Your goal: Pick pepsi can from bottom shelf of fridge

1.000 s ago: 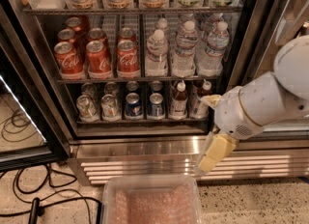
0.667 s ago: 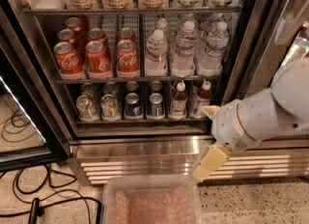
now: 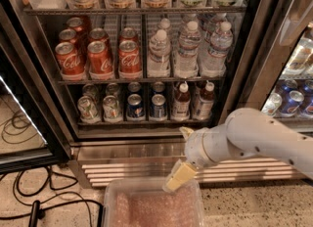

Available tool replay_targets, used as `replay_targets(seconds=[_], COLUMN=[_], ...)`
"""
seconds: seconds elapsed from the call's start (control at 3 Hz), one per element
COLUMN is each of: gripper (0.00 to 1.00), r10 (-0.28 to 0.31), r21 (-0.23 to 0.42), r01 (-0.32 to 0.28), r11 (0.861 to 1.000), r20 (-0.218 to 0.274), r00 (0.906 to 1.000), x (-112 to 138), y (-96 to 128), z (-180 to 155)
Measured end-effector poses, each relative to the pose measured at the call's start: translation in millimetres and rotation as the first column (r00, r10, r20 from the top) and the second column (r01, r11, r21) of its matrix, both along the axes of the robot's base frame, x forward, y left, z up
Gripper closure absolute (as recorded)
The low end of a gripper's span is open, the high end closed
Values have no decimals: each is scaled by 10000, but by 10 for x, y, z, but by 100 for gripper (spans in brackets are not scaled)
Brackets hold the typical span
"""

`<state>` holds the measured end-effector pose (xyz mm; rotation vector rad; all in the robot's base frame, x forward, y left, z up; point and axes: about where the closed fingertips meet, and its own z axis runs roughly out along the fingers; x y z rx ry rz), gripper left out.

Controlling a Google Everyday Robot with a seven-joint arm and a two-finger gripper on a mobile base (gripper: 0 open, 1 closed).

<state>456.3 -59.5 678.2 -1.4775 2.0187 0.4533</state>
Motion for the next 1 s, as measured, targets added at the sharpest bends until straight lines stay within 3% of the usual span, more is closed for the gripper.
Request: replay_targets(seconds=[0.33, 0.67, 1.0], gripper=[0, 0, 0], r10=[-372, -796, -797], r21=[175, 328, 331], r01=[362, 762, 763], r11=[9992, 9966, 9965], r20=[603, 1183, 1182], r00=[9975, 9898, 9898], x=[406, 588, 588], y=[148, 144, 145], z=[-413, -367, -367])
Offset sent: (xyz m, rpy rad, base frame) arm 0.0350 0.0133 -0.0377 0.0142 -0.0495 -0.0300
